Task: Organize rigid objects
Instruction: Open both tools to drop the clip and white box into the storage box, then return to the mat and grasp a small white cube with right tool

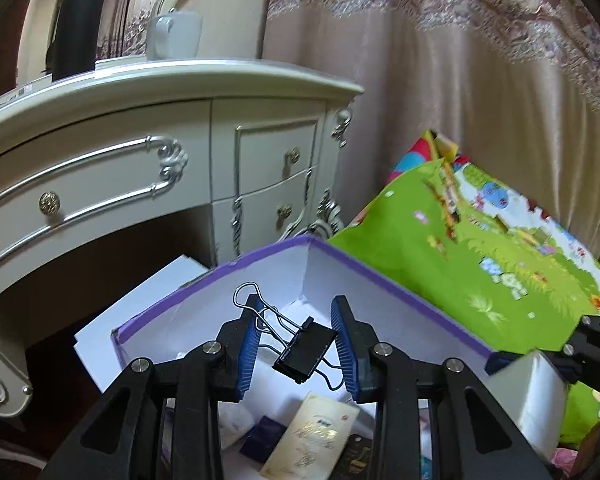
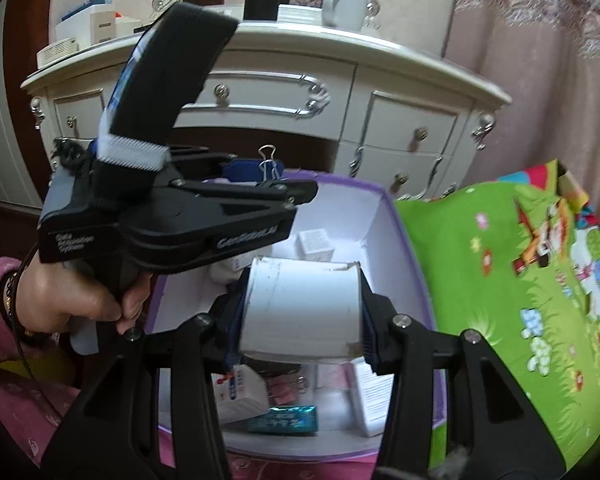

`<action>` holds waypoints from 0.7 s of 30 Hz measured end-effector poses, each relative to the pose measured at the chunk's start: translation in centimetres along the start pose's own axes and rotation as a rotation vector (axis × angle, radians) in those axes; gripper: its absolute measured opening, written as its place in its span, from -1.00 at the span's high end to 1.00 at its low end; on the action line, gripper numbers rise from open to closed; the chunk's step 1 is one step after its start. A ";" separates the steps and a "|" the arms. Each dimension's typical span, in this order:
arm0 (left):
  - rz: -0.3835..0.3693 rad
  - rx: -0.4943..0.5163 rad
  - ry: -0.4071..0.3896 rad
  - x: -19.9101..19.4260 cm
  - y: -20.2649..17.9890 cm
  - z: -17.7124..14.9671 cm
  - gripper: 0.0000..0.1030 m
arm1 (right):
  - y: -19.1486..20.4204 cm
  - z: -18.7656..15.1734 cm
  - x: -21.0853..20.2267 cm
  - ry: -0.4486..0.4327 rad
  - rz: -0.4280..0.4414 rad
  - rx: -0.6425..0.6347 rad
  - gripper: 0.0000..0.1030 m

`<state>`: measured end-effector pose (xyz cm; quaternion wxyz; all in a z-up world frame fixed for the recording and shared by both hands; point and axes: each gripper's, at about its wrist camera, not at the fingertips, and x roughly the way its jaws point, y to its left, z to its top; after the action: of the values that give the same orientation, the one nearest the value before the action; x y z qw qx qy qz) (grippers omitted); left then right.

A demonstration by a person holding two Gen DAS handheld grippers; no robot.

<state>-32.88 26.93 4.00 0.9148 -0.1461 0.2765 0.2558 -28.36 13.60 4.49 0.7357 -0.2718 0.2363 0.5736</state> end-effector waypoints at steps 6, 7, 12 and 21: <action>0.088 -0.003 0.116 2.4 0.7 -0.5 -0.10 | -0.4 -0.8 1.9 0.037 0.089 0.028 -0.06; 0.117 -0.015 0.130 2.8 0.8 -0.5 -0.47 | -0.8 -1.1 2.1 0.039 0.117 0.049 -0.27; 0.186 -0.071 0.123 3.4 0.5 0.5 -0.70 | -5.1 -3.1 0.5 -0.034 0.167 0.202 -0.64; -0.083 0.084 0.183 8.3 -13.4 4.2 -0.73 | -20.0 -10.5 -7.5 -0.120 -0.246 0.563 -0.79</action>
<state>-17.79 20.75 4.22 0.9008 -0.1416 0.3632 0.1913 -11.05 -2.70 4.26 0.8586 -0.0494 0.3074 0.4074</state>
